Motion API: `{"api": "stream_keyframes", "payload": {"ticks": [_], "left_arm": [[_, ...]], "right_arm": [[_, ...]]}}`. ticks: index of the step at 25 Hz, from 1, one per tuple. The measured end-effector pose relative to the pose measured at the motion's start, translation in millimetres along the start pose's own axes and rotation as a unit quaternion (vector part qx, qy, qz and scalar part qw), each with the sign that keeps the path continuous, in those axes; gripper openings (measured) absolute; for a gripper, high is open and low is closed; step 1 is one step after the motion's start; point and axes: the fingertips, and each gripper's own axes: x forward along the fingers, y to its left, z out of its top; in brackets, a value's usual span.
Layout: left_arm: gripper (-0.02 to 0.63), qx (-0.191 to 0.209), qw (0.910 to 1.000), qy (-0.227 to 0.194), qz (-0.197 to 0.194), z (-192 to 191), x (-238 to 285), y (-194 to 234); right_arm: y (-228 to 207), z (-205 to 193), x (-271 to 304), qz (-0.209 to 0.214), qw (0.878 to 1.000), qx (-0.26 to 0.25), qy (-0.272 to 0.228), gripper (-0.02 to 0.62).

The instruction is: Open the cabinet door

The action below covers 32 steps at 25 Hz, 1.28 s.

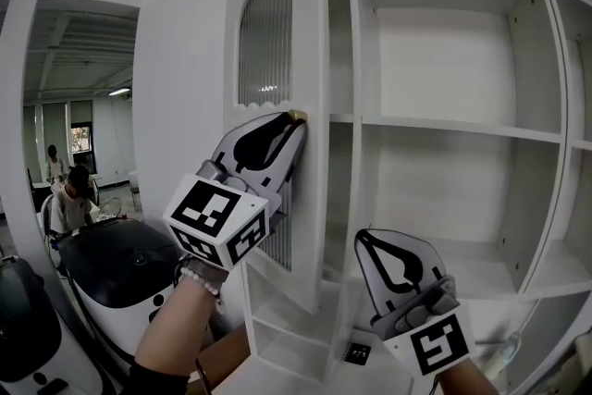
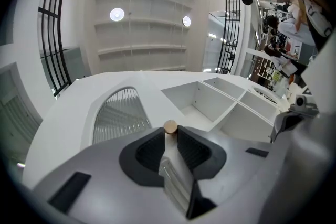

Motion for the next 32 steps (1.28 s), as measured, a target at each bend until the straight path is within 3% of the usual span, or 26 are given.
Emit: {"api": "stream_keyframes", "payload": {"ticks": [16, 32], "left_arm": [[0.074, -0.021, 0.9997, -0.013, 0.000, 25, -40, 22], [0.077, 0.016, 0.9996, -0.010, 0.018, 42, -77, 46]], "right_arm": [[28, 0, 20, 0.029, 0.999, 0.031, -0.023, -0.002], [44, -7, 32, 0.048, 0.996, 0.064, -0.046, -0.002]]}}
